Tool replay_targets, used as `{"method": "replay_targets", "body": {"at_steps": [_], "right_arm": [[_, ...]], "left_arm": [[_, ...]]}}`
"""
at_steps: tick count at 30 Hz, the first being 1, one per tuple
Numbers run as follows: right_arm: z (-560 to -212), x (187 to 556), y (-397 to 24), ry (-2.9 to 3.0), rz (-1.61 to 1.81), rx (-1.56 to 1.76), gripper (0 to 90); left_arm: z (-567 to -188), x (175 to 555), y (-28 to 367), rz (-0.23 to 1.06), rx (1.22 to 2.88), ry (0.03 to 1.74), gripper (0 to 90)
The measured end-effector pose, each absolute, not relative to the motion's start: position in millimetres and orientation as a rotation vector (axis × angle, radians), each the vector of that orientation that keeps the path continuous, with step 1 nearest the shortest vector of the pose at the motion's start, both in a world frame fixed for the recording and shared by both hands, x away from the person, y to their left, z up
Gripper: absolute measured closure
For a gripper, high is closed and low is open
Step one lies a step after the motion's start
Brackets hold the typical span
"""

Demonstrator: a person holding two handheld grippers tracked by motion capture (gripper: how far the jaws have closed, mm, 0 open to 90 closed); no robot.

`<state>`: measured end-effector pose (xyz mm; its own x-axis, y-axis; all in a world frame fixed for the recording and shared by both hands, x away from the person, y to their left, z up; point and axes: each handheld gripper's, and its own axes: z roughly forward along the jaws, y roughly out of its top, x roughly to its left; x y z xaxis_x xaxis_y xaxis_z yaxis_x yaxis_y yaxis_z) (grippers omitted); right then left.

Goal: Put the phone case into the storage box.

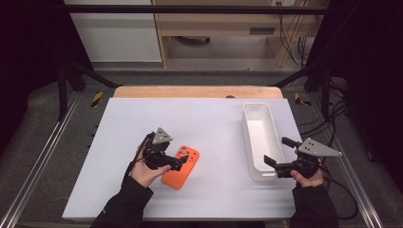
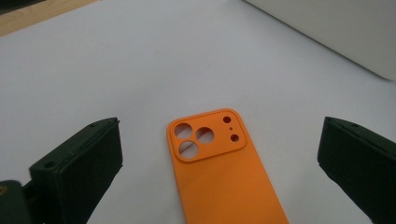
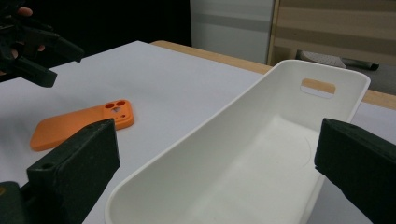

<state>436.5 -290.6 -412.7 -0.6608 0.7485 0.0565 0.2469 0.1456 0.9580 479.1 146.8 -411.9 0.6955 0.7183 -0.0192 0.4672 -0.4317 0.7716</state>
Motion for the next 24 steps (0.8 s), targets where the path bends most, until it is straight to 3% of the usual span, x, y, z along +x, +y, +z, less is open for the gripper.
{"method": "replay_targets", "body": {"at_steps": [24], "right_arm": [[-412,436,-290,1.992,1.525,0.945,0.4]], "left_arm": [[-443,486,128,0.329,2.181,0.974,0.0]]}}
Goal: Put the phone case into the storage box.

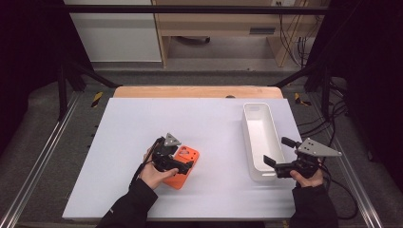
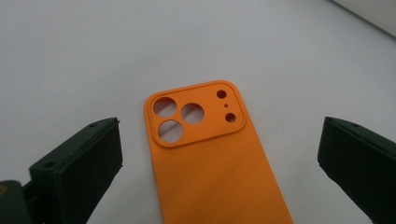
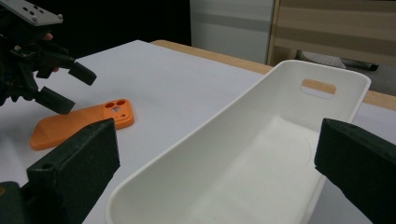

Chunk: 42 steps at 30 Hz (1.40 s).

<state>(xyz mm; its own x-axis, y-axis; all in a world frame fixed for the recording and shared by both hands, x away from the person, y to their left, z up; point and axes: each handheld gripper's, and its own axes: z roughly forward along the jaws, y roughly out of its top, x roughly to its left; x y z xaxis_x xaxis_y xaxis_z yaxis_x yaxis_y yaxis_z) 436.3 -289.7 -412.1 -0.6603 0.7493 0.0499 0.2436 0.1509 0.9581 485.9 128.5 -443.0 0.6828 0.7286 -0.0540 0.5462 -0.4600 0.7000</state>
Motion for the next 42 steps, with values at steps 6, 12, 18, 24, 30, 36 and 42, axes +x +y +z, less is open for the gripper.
{"method": "replay_targets", "body": {"at_steps": [6,12,18,24,30,36,42], "right_arm": [[-412,436,-290,1.991,1.527,0.944,0.4],[-412,436,-289,1.995,1.525,0.947,0.5],[-412,436,-289,1.994,1.525,0.946,0.5],[-412,436,-289,1.995,1.525,0.947,0.5],[-412,436,-290,1.994,1.526,0.945,0.4],[-412,436,-290,1.991,1.528,0.944,0.5],[-412,436,-290,1.992,1.527,0.943,0.5]], "left_arm": [[-450,486,125,0.318,2.196,0.991,0.0],[-455,488,123,0.308,2.211,1.017,0.0],[-461,489,122,0.292,2.219,1.043,0.0],[-467,490,119,0.289,2.238,1.064,0.0],[-472,490,118,0.285,2.259,1.077,0.3],[-474,489,118,0.289,2.267,1.098,1.7],[-475,488,117,0.302,2.281,1.103,3.5]]}}
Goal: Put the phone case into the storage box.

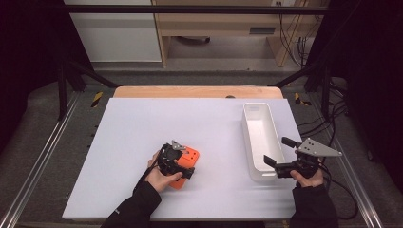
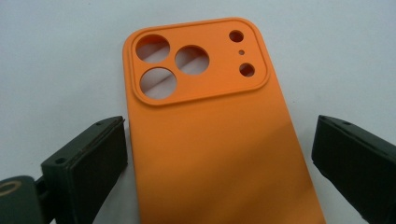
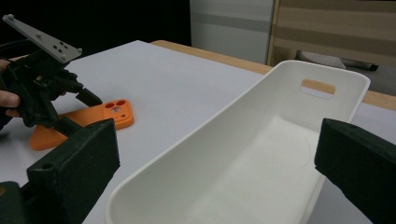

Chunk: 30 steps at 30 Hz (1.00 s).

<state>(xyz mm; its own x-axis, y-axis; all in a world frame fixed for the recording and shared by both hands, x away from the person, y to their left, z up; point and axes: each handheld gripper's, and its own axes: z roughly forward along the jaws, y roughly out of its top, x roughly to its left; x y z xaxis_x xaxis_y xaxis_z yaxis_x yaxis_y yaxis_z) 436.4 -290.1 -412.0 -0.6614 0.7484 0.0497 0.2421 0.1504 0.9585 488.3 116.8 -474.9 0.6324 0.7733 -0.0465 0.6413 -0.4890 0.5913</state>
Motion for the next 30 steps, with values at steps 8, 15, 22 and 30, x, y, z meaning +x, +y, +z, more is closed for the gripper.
{"method": "replay_targets", "body": {"at_steps": [8,15,22,30], "right_arm": [[-412.2,436.4,-290.0,1.993,1.525,0.944,0.4],[-412.0,436.3,-290.0,1.991,1.527,0.945,0.4],[-412.1,436.4,-290.0,1.991,1.527,0.944,0.5],[-412.0,436.5,-290.1,1.991,1.528,0.943,0.4]], "left_arm": [[-474.6,486.3,114.9,0.333,2.294,1.108,6.5],[-474.4,485.1,113.2,0.359,2.304,1.115,9.4],[-473.2,484.6,110.9,0.366,2.311,1.141,10.6],[-472.5,484.5,109.7,0.371,2.312,1.158,11.6]]}}
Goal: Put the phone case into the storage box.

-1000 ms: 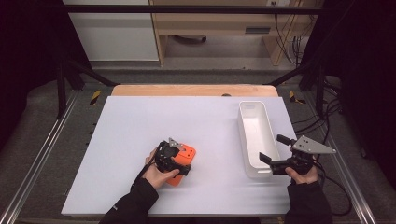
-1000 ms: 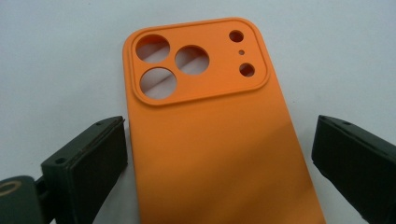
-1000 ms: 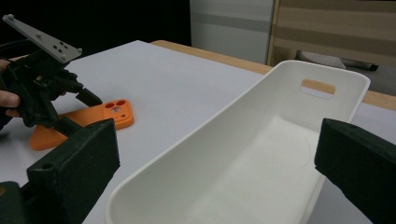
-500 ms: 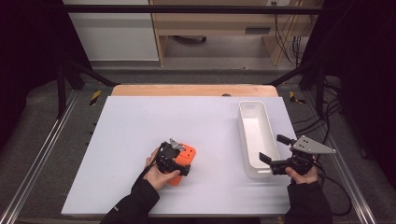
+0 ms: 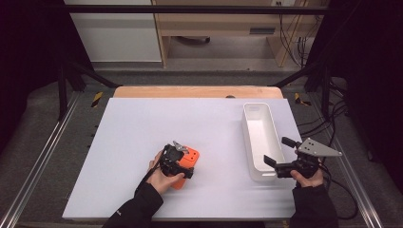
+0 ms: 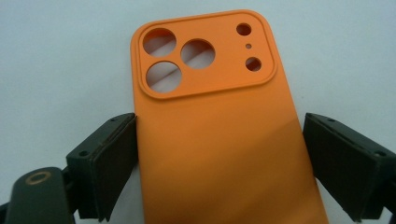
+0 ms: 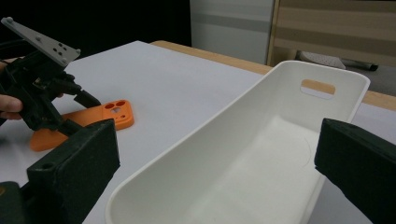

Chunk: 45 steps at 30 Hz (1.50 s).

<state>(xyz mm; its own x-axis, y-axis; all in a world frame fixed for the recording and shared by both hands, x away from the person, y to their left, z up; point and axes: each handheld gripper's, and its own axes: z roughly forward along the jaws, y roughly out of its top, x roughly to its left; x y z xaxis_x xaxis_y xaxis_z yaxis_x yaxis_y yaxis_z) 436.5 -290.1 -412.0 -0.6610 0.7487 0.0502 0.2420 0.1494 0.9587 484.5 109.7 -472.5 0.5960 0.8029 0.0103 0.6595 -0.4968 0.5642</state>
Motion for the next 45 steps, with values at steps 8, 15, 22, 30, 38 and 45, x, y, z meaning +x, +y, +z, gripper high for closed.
{"method": "replay_targets", "body": {"at_steps": [8,15,22,30,38,45], "right_arm": [[-412,436,-290,1.989,1.529,0.949,0.4],[-412,436,-290,1.991,1.530,0.947,0.4],[-412,436,-290,1.991,1.531,0.946,0.5],[-412,436,-290,1.991,1.532,0.946,0.4],[-411,436,-291,1.989,1.533,0.944,0.4],[-411,436,-291,1.990,1.533,0.945,0.4]], "left_arm": [[-472,484,109,0.376,2.308,1.169,12.0],[-471,483,108,0.386,2.315,1.168,12.4],[-469,483,108,0.394,2.314,1.158,12.5],[-461,482,111,0.400,2.295,1.145,12.8],[-452,480,115,0.396,2.269,1.132,13.0],[-443,477,117,0.397,2.248,1.109,13.1]]}}
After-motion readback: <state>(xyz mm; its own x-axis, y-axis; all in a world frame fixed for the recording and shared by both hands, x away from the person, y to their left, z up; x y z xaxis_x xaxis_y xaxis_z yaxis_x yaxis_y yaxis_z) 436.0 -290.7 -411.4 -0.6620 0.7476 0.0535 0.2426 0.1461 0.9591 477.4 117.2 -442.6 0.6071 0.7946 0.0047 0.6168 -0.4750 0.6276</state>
